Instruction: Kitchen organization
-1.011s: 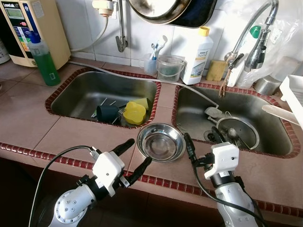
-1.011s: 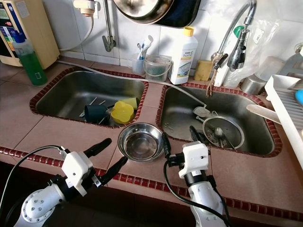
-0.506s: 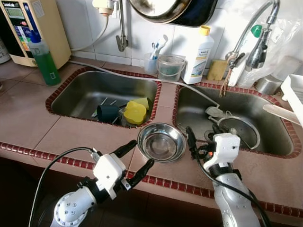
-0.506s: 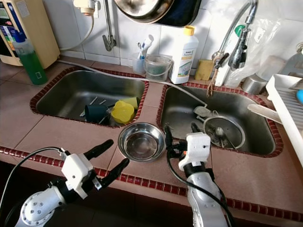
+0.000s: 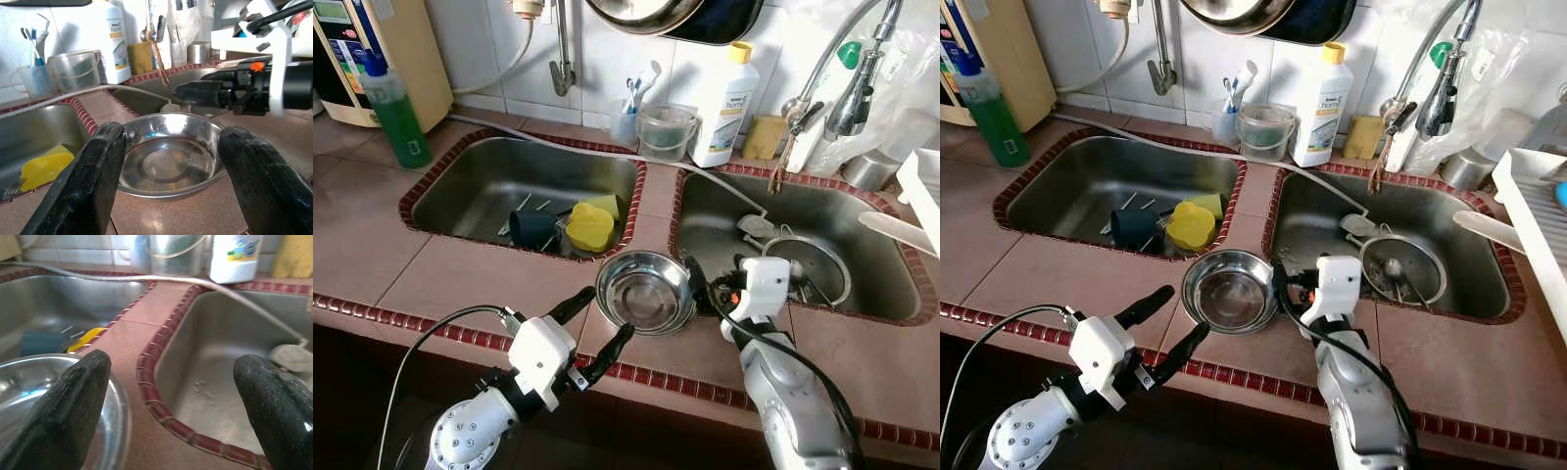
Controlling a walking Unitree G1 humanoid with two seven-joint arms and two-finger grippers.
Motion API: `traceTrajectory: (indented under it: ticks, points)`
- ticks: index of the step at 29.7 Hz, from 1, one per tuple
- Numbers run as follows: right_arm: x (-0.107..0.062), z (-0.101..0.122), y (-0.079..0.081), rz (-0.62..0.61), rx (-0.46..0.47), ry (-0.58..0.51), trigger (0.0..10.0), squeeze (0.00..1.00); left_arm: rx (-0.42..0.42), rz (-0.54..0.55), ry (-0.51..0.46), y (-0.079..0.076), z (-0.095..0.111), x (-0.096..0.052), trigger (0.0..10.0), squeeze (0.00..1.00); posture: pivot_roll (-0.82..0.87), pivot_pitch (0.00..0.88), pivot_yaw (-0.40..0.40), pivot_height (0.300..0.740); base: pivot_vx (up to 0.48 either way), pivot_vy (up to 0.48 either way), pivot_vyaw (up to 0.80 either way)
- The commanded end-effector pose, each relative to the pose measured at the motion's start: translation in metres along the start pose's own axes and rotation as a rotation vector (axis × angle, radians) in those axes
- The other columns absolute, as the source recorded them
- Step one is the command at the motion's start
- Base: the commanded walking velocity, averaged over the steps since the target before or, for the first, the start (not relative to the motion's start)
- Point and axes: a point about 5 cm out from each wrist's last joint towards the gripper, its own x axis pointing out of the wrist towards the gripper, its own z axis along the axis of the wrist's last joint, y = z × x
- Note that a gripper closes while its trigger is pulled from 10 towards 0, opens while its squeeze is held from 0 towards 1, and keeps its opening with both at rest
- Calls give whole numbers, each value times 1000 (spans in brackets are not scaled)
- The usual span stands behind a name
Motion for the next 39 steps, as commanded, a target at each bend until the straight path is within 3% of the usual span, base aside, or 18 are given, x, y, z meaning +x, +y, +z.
traceTrajectory:
  ticks: [1, 7, 16, 17, 18, 21, 24, 39]
  points:
    - [7, -1, -7, -5, 20, 54, 10000, 0, 9, -5, -10, -3, 5, 2, 10000, 0, -92, 85, -70, 740, 0, 0, 0]
    - [13, -4, -3, 50, 34, 112, 10000, 0, 11, 6, -15, -3, 6, 3, 10000, 0, -86, 88, -78, 740, 0, 0, 0]
    - [10, -11, 9, 144, 51, 182, 10000, 0, 13, 18, -23, -3, 8, 5, 10000, 0, -87, 89, -84, 740, 0, 0, 0]
    - [10, -11, 9, 147, 44, 180, 9020, 0, 12, 18, -23, -3, 8, 5, 10000, 0, -87, 89, -84, 740, 0, 0, 0]
    - [9, -11, 9, 156, 32, 183, 6353, 0, 12, 20, -22, -3, 7, 5, 10000, 0, -87, 89, -84, 740, 0, 0, 0]
    - [8, -12, 9, 162, 17, 188, 5059, 0, 12, 20, -22, -4, 8, 5, 10000, 0, -89, 89, -85, 740, 0, 0, 0]
    - [6, -13, 12, 188, 7, 200, 0, 0, 11, 22, -23, -4, 8, 7, 10000, 0, -89, 89, -85, 740, 0, 0, 0]
    - [5, -13, 11, 180, 13, 199, 0, 0, 15, 14, -23, -5, 7, 8, 10000, 0, -92, 73, -87, 740, 0, 0, 0]
